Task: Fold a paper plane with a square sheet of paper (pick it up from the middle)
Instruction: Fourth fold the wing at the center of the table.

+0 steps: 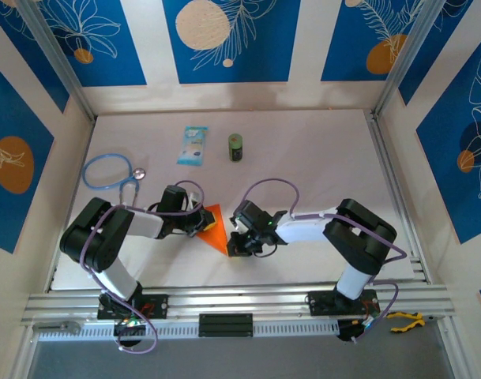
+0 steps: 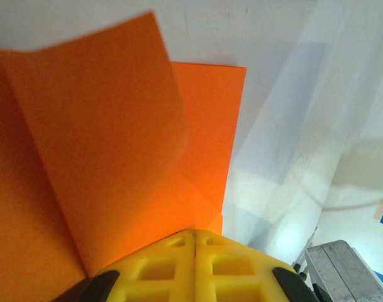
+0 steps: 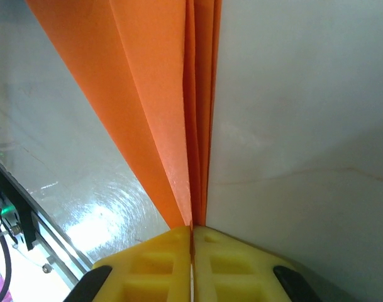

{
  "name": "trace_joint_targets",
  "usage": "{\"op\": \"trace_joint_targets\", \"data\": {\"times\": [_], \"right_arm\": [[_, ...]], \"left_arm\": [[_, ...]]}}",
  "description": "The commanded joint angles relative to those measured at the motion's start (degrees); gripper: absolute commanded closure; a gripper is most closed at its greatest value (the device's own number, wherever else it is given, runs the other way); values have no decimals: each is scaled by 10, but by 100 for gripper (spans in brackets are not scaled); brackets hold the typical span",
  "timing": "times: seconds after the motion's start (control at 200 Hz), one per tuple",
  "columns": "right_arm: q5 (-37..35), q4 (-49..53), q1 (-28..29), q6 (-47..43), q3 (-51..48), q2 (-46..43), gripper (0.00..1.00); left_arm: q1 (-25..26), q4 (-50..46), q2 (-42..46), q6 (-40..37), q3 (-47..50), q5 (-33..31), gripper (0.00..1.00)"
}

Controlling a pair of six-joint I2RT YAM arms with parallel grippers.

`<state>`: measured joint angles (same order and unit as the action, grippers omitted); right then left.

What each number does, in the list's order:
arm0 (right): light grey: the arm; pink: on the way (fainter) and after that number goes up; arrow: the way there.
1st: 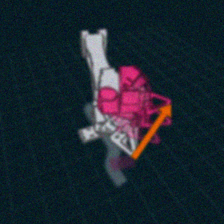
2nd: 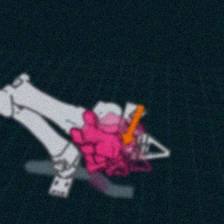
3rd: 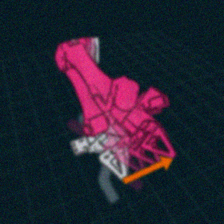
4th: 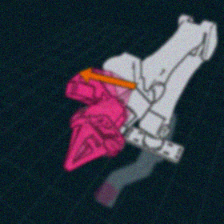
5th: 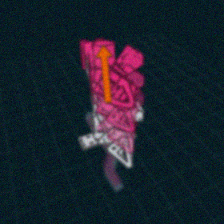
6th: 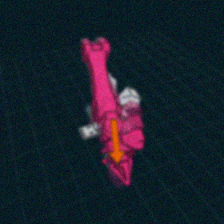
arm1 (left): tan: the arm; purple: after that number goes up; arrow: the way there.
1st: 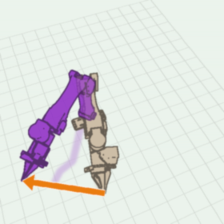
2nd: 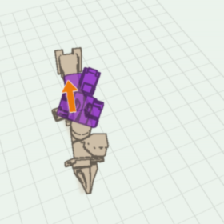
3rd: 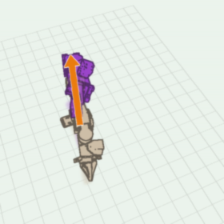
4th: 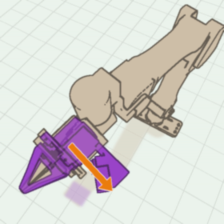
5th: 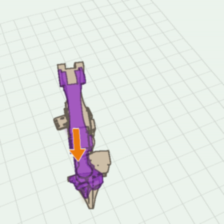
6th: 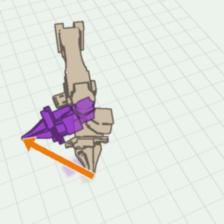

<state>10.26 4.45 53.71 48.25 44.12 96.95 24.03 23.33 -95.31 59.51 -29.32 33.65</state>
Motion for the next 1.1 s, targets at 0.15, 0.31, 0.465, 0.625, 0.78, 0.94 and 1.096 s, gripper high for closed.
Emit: {"op": "trace_joint_targets", "data": {"times": [0.15, 0.31, 0.465, 0.625, 0.78, 0.94, 1.096], "right_arm": [[11, 141, 19, -11, -4, 3, 91], [-13, 163, 22, -12, 13, -26, 86], [-44, 156, 19, -1, 35, -71, 83], [-58, 69, 8, 36, 28, -89, 85], [-31, -29, -3, 66, 37, -58, 92], [-19, -61, -8, 88, 61, 0, 94], [10, -105, -11, 102, 64, 40, 95]], "left_arm": [[-2, -45, -5, -15, 4, -43, 100], [-2, -52, -1, -20, 2, -44, 100], [-2, -52, 0, -21, 2, -45, 100], [-2, -54, 4, -23, 4, -48, 100], [-2, -57, 6, -24, 4, -48, 100], [-2, -57, 4, -24, 3, -48, 100], [-2, -57, 3, -25, 1, -46, 100]]}}
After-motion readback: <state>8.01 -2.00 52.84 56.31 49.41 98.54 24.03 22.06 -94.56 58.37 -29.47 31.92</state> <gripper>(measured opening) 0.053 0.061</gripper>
